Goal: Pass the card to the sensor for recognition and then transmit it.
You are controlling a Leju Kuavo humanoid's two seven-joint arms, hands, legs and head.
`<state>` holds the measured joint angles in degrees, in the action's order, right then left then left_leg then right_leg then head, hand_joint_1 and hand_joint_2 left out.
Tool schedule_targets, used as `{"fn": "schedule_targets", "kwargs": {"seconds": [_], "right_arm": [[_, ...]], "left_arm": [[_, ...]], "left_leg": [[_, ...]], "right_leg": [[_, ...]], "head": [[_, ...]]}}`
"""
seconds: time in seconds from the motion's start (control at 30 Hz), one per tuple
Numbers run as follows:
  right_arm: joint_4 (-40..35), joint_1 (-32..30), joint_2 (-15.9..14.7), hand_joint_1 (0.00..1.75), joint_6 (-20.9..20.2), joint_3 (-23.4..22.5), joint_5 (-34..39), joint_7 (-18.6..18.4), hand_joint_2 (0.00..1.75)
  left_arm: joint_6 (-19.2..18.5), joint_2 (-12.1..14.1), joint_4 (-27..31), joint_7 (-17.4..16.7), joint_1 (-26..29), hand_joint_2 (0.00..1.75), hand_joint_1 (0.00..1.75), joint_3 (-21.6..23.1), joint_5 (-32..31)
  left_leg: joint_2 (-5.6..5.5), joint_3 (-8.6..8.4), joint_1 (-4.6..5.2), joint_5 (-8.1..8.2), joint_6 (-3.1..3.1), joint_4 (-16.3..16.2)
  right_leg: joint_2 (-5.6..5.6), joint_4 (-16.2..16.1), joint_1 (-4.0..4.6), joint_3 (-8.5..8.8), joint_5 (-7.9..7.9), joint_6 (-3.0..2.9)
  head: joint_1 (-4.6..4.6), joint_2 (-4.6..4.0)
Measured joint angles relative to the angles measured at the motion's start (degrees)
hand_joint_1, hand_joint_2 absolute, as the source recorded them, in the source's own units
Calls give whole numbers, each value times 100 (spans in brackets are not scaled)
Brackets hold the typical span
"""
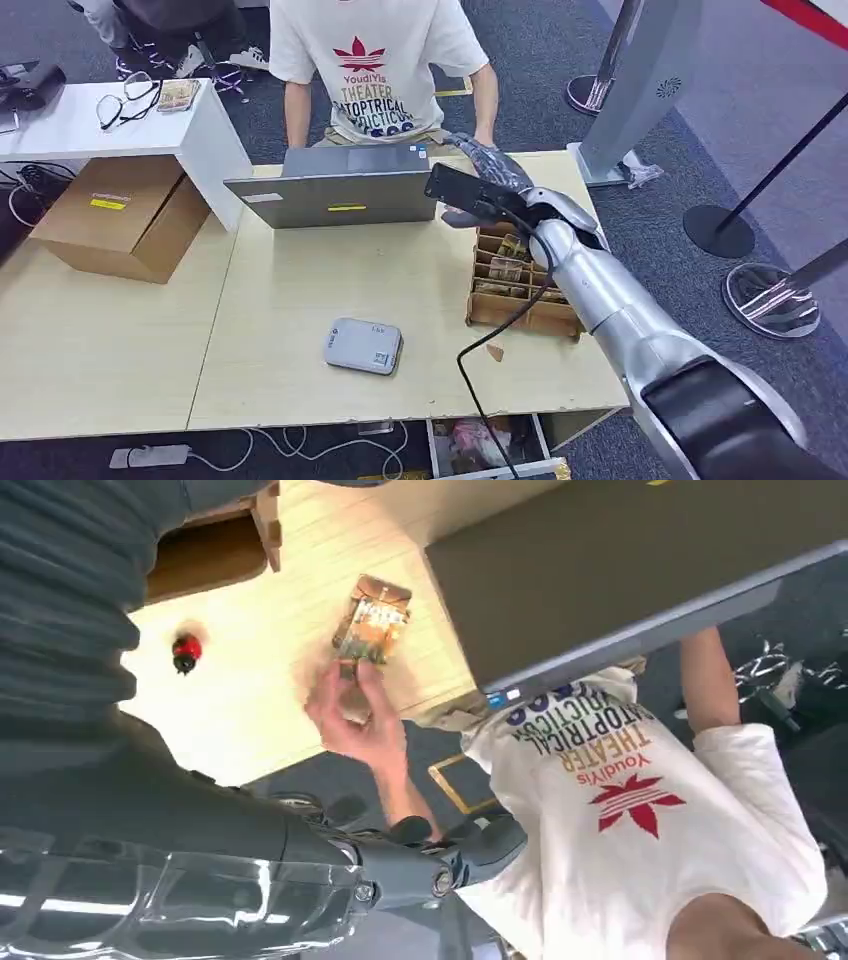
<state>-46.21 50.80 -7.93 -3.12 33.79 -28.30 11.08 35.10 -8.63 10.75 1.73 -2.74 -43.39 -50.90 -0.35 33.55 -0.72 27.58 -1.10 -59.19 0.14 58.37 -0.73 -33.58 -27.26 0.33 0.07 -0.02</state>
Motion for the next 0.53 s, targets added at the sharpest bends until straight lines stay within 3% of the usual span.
{"fn": "schedule_targets", "kwargs": {"seconds": [0.27,0.53], "right_arm": [[-593,-308,0,0,446,-177,422,330,175],[-1784,-1163,0,0,828,-802,1638,686,175]], "left_arm": [[-7,-2,0,55,34,0,0,0,96],[-7,-2,0,76,47,0,0,0,90]], "left_leg": [[-1,0,0,0,0,0],[-1,0,0,1,0,0]], "right_leg": [[-1,-1,0,0,0,0],[-2,-4,0,0,-1,0]], "head": [[0,0],[0,0]]}}
